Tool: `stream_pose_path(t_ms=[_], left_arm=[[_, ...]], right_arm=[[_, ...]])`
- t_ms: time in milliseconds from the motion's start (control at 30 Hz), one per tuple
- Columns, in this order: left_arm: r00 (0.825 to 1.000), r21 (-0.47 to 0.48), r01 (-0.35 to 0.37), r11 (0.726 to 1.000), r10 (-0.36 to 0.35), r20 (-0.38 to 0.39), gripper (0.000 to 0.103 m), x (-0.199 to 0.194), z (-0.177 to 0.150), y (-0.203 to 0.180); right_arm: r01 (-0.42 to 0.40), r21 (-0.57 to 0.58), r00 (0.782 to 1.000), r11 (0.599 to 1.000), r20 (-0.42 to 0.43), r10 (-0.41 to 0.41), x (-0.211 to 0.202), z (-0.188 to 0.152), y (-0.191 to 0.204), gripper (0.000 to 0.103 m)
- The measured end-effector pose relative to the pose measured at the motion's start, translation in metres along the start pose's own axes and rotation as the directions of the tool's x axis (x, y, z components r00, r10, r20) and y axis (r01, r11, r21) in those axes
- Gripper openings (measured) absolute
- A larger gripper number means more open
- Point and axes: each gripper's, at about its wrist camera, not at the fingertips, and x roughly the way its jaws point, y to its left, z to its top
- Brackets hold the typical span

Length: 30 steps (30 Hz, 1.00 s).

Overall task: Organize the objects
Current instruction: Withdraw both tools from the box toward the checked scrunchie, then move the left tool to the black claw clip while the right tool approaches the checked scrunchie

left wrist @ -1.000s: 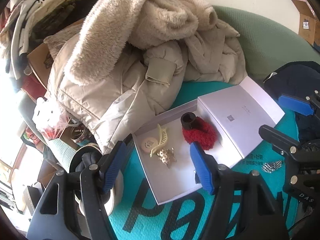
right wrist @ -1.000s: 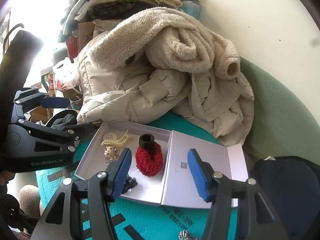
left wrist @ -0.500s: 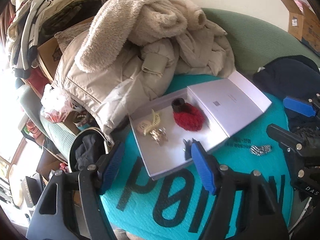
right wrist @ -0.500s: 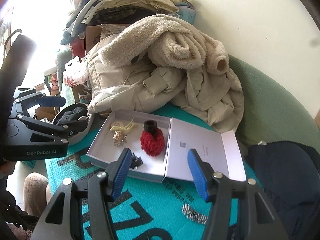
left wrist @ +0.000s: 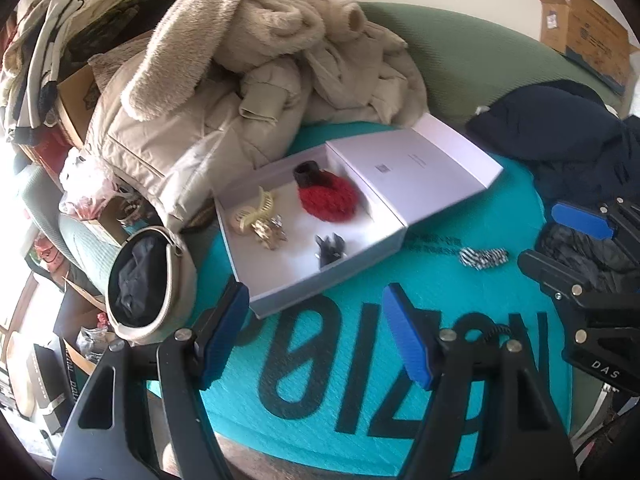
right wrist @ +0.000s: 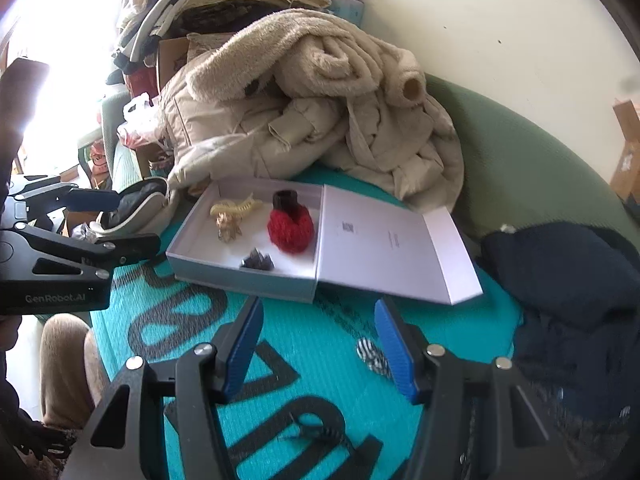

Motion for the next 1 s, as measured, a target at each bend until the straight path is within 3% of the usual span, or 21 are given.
stream_pose_path(t_ms=[300, 500, 1000], left_arm=[[0.996, 0.027, 0.08, 0.996, -0.079, -0.048, 0.068, 0.008, -0.044, -0.041], [0.987, 0.1, 0.15, 0.984, -0.143, -0.074, 0.068, 0.018, -0.067, -0.087], [0.957, 0.215, 0.259, 0.942, -0.219, -0.191, 0.068, 0.07, -0.077, -0.168]], right_arm=[[0.022, 0.089, 0.998, 0.996, -0.058, -0.017, -0.006, -0.055, -0.014, 0.059], [0.04, 0.167, 0.992, 0.985, -0.121, -0.02, -0.004, -0.096, -0.03, 0.059], [0.1, 0.25, 0.981, 0.963, -0.184, -0.054, 0.006, -0.149, -0.069, 0.059]])
